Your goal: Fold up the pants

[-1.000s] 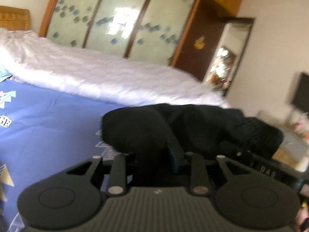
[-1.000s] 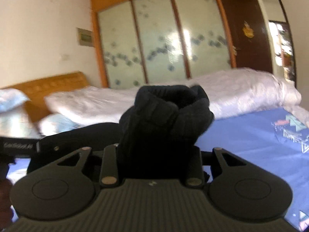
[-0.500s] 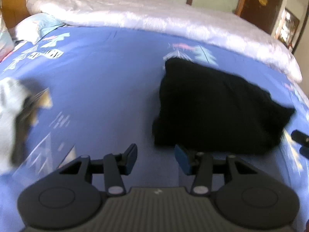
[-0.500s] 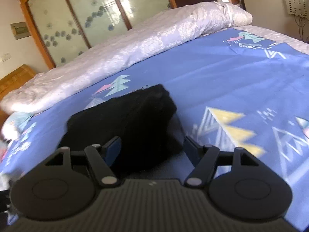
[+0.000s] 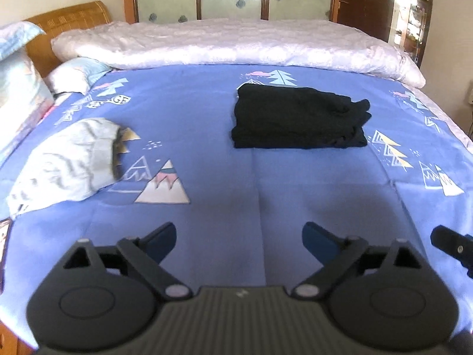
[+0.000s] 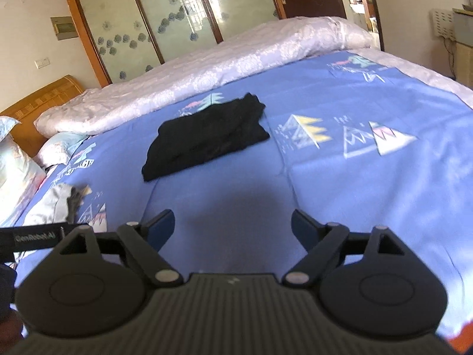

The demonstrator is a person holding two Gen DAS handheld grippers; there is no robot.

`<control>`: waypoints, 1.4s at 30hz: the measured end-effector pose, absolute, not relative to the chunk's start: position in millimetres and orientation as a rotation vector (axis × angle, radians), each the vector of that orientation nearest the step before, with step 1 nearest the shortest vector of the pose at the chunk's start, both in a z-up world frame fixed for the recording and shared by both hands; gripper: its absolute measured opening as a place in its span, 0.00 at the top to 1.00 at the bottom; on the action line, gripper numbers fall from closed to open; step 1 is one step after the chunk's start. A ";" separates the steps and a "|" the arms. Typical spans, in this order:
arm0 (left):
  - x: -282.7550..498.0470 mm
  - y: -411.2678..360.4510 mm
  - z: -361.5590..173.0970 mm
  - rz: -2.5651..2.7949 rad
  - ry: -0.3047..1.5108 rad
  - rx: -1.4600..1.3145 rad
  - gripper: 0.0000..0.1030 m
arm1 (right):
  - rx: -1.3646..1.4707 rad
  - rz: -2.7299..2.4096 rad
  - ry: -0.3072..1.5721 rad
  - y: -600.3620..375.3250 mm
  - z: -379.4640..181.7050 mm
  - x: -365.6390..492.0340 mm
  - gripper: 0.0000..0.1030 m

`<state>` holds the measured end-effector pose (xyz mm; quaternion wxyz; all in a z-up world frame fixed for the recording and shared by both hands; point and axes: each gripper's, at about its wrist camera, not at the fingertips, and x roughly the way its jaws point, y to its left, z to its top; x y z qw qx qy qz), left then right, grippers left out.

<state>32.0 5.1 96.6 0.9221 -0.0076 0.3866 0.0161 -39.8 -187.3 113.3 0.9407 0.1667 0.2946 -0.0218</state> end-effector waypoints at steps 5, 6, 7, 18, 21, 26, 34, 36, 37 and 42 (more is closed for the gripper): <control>5.7 13.3 104.4 0.065 0.781 -0.033 0.00 | 0.377 -0.043 0.582 -186.3 121.3 -55.3 0.05; 2.3 14.4 104.9 0.068 0.782 -0.039 0.00 | 0.376 -0.042 0.565 -184.1 123.5 -58.9 0.04; -2.5 14.6 105.4 0.073 0.786 -0.040 0.00 | 0.374 -0.040 0.551 -182.5 125.4 -60.5 0.00; -24.5 13.1 108.6 0.106 0.734 -0.002 0.00 | 0.369 -0.026 0.559 -165.2 116.6 -68.1 0.00; -22.9 7.9 105.8 0.118 0.761 0.032 0.00 | 0.383 -0.028 0.565 -165.3 112.6 -68.5 0.00; -21.6 0.4 98.4 0.138 0.795 0.084 0.00 | 0.399 -0.025 0.581 -166.5 105.4 -69.1 0.00; -20.3 -6.7 94.8 0.159 0.809 0.109 0.00 | 0.429 -0.039 0.605 -177.0 94.8 -70.4 0.00; -19.6 -9.0 94.8 0.163 0.809 0.116 0.00 | 0.441 -0.041 0.612 -181.1 93.3 -70.3 0.00; -19.3 -9.9 95.2 0.165 0.808 0.117 0.00 | 0.446 -0.041 0.614 -182.2 93.1 -70.5 0.00; -18.3 -12.9 95.1 0.151 0.816 0.125 0.00 | 0.443 -0.037 0.611 -183.3 94.9 -73.4 0.00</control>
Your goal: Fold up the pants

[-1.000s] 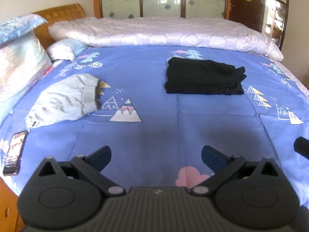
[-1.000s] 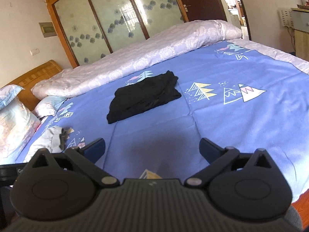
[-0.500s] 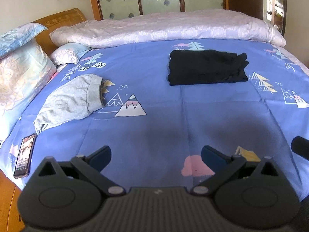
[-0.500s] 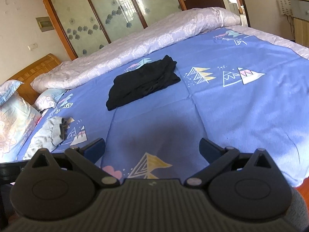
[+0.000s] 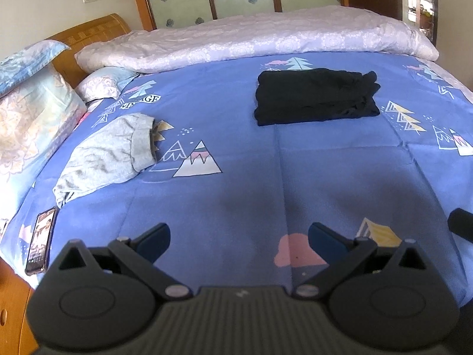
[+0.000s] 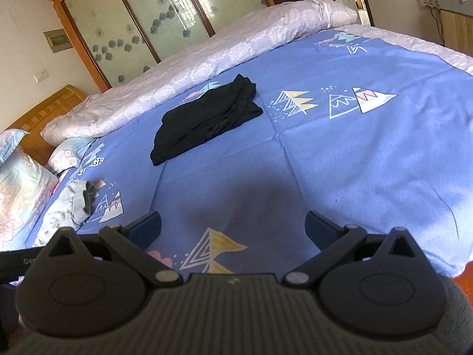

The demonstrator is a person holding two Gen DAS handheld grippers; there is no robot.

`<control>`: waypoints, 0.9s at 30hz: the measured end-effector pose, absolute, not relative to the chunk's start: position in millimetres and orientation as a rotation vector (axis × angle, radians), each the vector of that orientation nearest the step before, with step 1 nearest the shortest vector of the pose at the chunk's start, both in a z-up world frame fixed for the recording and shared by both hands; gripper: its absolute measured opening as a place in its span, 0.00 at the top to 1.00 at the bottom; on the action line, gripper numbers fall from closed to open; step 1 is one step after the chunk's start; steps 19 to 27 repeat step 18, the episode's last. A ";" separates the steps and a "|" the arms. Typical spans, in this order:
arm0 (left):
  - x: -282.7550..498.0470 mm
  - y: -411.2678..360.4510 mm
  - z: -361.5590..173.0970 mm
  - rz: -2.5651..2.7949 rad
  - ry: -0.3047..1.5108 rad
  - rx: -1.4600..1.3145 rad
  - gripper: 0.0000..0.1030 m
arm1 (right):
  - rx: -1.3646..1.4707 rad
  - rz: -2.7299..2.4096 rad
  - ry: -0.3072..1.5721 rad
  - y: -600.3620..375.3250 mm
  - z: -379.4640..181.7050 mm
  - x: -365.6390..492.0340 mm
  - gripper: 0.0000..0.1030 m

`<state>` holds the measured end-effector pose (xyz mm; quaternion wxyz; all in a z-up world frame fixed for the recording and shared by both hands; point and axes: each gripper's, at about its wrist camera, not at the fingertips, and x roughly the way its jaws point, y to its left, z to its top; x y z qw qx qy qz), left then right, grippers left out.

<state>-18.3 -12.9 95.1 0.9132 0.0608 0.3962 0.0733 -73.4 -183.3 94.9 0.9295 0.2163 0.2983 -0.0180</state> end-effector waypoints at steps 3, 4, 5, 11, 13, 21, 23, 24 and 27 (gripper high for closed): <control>-18.9 -11.3 95.8 0.151 0.814 0.121 0.00 | 0.436 -0.032 0.612 -181.6 95.5 -74.2 0.00; -18.8 -10.4 96.1 0.147 0.815 0.118 0.00 | 0.435 -0.029 0.615 -181.3 95.5 -74.3 0.00; -18.6 -9.4 96.2 0.144 0.816 0.115 0.00 | 0.433 -0.026 0.617 -180.6 95.3 -74.5 0.00; -20.9 -4.6 99.1 0.087 0.809 0.077 0.00 | 0.416 -0.021 0.621 -177.5 96.3 -75.4 0.00; -22.9 -4.4 99.1 0.069 0.792 0.072 0.00 | 0.414 -0.023 0.624 -177.2 96.0 -75.2 0.00; -25.8 -9.4 102.2 0.018 0.775 0.062 0.00 | 0.410 -0.027 0.630 -177.0 94.8 -74.3 0.00; -25.8 -9.4 102.2 0.018 0.775 0.062 0.00 | 0.410 -0.027 0.630 -177.0 94.8 -74.3 0.00; -25.8 -9.4 102.2 0.018 0.775 0.062 0.00 | 0.410 -0.027 0.630 -177.0 94.8 -74.3 0.00; -25.8 -9.4 102.2 0.018 0.775 0.062 0.00 | 0.410 -0.027 0.630 -177.0 94.8 -74.3 0.00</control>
